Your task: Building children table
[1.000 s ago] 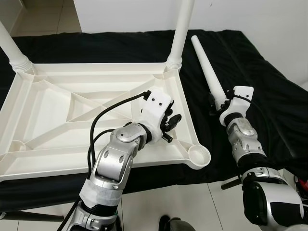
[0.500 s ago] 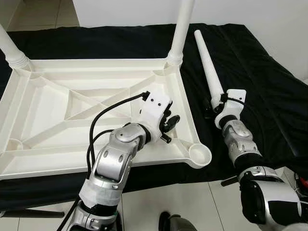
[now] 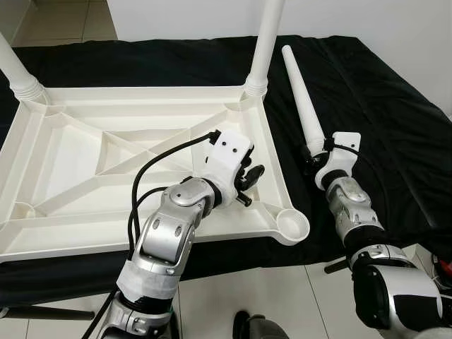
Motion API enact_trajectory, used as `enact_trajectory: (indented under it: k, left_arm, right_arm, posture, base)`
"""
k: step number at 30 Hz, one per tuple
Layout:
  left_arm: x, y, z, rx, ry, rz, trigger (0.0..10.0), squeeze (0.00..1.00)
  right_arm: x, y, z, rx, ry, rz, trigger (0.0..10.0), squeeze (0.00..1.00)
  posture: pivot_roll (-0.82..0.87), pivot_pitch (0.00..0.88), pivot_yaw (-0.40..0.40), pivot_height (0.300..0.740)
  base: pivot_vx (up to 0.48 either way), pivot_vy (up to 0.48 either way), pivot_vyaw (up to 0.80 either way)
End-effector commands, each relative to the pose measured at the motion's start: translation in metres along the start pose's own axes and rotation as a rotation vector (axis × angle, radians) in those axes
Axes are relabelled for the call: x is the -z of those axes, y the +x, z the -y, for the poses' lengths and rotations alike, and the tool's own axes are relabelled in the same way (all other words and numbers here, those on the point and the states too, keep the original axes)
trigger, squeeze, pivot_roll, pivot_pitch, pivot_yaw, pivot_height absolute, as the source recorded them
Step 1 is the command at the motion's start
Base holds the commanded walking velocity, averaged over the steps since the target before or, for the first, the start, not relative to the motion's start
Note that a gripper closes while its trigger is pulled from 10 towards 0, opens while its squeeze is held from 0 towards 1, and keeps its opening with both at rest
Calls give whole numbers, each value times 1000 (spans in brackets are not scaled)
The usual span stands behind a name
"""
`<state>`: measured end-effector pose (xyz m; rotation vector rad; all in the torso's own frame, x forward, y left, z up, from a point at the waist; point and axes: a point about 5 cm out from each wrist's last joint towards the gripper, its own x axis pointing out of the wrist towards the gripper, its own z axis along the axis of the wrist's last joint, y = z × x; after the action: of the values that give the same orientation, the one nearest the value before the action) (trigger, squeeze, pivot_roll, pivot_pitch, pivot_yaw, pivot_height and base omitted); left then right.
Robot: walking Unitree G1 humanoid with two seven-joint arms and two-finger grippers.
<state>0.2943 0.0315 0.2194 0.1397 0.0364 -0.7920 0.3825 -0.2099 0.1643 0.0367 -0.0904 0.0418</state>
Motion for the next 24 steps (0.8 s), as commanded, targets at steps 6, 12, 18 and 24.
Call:
enact_trajectory:
  k: [6,12,18,24]
  left_arm:
    - [14,-5,-18,-148,38,-30,10000,0]
    - [19,-7,-25,-174,54,-39,10000,0]
    - [19,-6,-32,-199,64,-27,10000,0]
    - [18,-5,-36,-210,82,-9,10000,0]
  right_arm:
    - [15,-15,8,124,-10,1,10000,0]
    - [13,-18,5,161,-106,43,10000,0]
    - [8,-19,5,176,-53,89,10000,0]
    - [-6,-17,0,159,-28,165,10000,0]
  posture:
    - [37,64,-68,740]
    - [37,22,-73,740]
    - [37,0,-74,740]
    - [35,0,-74,740]
  base:
    - [0,0,0]
    - [0,0,0]
    - [0,0,0]
    - [0,0,0]
